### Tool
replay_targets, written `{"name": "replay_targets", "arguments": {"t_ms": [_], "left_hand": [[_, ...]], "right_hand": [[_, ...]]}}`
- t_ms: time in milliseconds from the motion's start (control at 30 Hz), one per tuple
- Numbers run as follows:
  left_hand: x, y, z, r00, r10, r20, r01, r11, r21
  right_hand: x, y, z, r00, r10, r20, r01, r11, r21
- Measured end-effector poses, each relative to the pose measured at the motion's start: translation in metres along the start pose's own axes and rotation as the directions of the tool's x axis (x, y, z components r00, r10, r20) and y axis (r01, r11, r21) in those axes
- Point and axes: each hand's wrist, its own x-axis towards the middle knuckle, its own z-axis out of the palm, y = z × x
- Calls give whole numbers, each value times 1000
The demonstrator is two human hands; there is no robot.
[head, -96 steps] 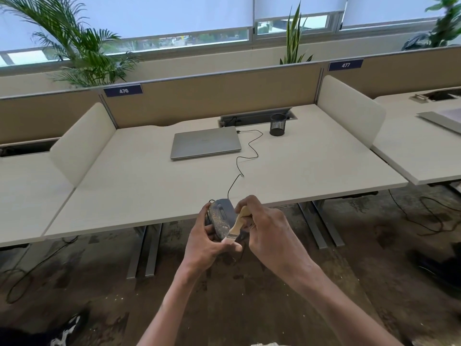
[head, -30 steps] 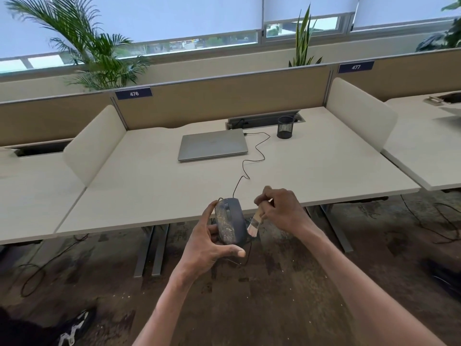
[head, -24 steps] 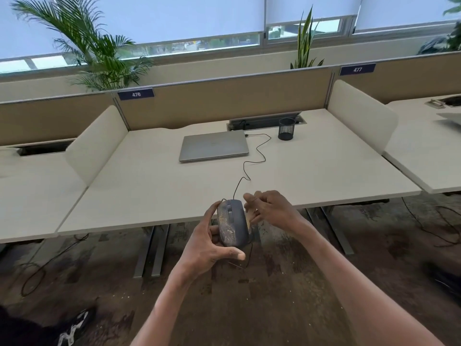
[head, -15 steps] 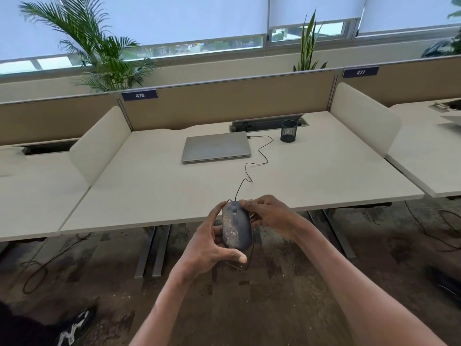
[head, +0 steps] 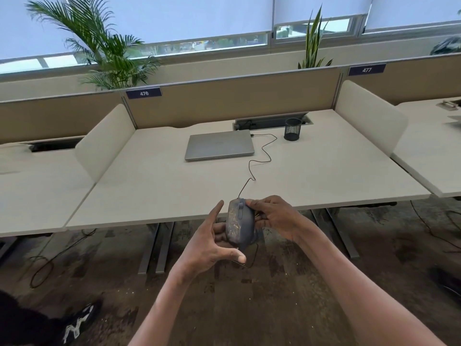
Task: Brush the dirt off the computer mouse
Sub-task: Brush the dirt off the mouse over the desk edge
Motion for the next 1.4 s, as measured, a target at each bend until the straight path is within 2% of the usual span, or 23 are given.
{"name": "replay_targets", "arguments": {"t_ms": [100, 233, 433, 533, 867, 1167, 1400], "left_hand": [[-4, -7, 3, 996, 27, -81, -31, 998, -51], [-7, -13, 15, 965, 84, -250, -92, 996, -20], [-7, -13, 47, 857, 134, -497, -178, 983, -42], [-3, -12, 59, 809, 142, -571, -194, 981, -30], [3, -7, 69, 761, 142, -633, -208, 978, -30], [2, -5, 73, 797, 54, -601, -243, 940, -239], [0, -4, 72, 830, 24, -558, -249, 909, -333]], "right_hand": [[1, 4, 1, 998, 0, -68, 3, 999, 39], [-2, 7, 5, 985, -5, -174, 28, 991, 132], [-6, 14, 17, 947, 8, -322, 77, 965, 250], [-11, 18, 21, 932, -2, -363, 114, 951, 286], [-27, 26, 30, 904, -22, -427, 184, 922, 342], [-27, 32, 32, 891, 14, -454, 170, 917, 362], [-31, 35, 32, 896, 16, -444, 169, 912, 374]]}}
